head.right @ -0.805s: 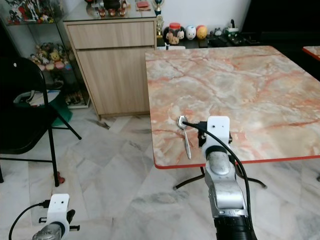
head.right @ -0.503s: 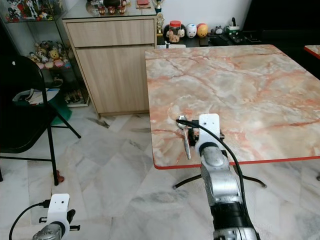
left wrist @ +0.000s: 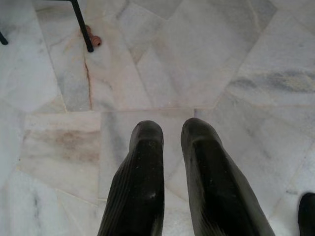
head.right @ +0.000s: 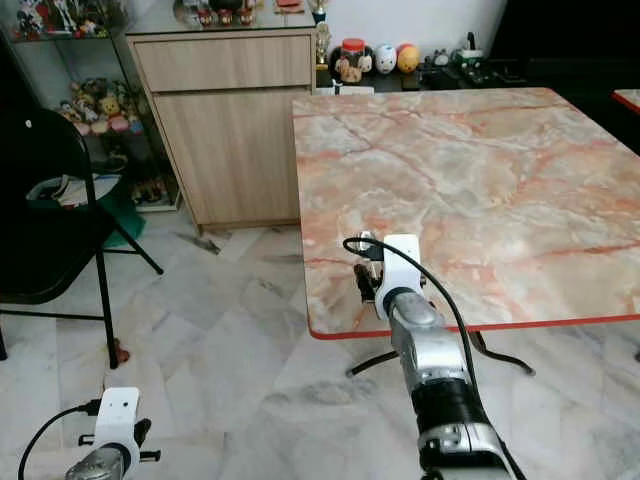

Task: Setting the table

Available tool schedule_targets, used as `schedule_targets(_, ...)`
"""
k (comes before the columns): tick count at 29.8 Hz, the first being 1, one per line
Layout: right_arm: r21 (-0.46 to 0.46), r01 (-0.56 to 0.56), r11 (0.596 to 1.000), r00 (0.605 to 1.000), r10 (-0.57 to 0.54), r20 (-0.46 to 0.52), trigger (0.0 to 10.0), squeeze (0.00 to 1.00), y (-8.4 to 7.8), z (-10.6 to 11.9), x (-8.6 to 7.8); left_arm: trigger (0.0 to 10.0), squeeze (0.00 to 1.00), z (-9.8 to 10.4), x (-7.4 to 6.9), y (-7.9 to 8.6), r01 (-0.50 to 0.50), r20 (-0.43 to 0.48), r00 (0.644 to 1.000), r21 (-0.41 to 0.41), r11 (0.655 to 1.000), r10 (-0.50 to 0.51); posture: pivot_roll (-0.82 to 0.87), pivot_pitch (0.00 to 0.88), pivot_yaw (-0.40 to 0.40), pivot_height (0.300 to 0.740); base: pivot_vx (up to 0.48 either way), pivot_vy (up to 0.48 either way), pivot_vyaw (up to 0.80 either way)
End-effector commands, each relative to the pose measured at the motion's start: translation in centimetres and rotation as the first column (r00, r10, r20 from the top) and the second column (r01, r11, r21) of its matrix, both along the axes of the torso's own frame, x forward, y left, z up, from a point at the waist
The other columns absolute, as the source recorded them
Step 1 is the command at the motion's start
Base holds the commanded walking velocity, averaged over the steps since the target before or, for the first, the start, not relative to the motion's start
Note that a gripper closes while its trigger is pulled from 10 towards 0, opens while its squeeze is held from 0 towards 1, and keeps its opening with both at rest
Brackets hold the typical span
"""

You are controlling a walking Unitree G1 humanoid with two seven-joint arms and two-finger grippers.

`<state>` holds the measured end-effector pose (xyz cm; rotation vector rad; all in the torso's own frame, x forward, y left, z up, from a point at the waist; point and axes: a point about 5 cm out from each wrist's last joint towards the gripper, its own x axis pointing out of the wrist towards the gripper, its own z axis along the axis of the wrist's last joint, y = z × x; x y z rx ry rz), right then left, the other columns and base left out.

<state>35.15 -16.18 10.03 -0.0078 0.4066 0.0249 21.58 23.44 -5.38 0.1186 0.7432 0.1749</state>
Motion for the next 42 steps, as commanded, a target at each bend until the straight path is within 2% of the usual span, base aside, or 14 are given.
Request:
schedule_targets(1, 0.010, 0.016, 1.000, 1.000, -0.016, 0.005, 10.0, 0.00, -0.3, 0.2, 0.3, 10.0, 0.00, -0.3, -0.5, 0.0, 0.009, -0.025, 1.000, 0.008, 1.000, -0.009, 0.03, 0.000, 0.002, 0.740, 0.000, 0.000, 0.00)
schedule_targets(14, 0.000, 0.033, 0.999, 0.999, -0.033, -0.005, 10.0, 0.00, -1.1, 0.0, 1.4, 10.0, 0.00, -0.3, -0.5, -0.1, 0.011, -0.025, 1.000, 0.008, 1.000, -0.010, 0.03, 0.000, 0.000, 0.740, 0.000, 0.000, 0.00)
schedule_targets(20, 0.005, 0.034, 0.999, 0.999, -0.034, -0.004, 10.0, 0.00, -0.8, 0.1, 1.8, 10.0, 0.00, -0.4, -0.5, 0.0, 0.010, -0.026, 1.000, 0.008, 1.000, -0.010, 0.03, 0.000, 0.000, 0.740, 0.000, 0.000, 0.00)
schedule_targets(26, 0.021, 0.007, 1.000, 1.000, -0.007, 0.000, 10.0, 0.00, 0.2, 0.2, 2.2, 10.0, 0.00, -0.4, -0.7, 0.1, 0.005, -0.027, 1.000, 0.009, 1.000, -0.005, 0.03, 0.000, -0.002, 0.740, 0.000, 0.000, 0.00)
schedule_targets(31, 0.046, -0.017, 0.999, 1.000, 0.018, -0.025, 10.0, 0.00, 0.8, -0.5, 2.1, 10.0, 0.00, -0.4, -0.7, 0.1, 0.005, -0.026, 1.000, 0.012, 1.000, -0.005, 0.04, 0.000, -0.005, 0.740, 0.000, 0.000, 0.00)
schedule_targets(42, 0.039, -0.022, 0.999, 0.998, 0.025, -0.061, 10.0, 0.00, 0.9, -1.7, 1.6, 10.0, 0.00, -0.4, -0.7, 0.1, 0.014, -0.028, 1.000, 0.016, 1.000, -0.014, 0.04, 0.000, -0.006, 0.740, 0.000, 0.000, 0.00)
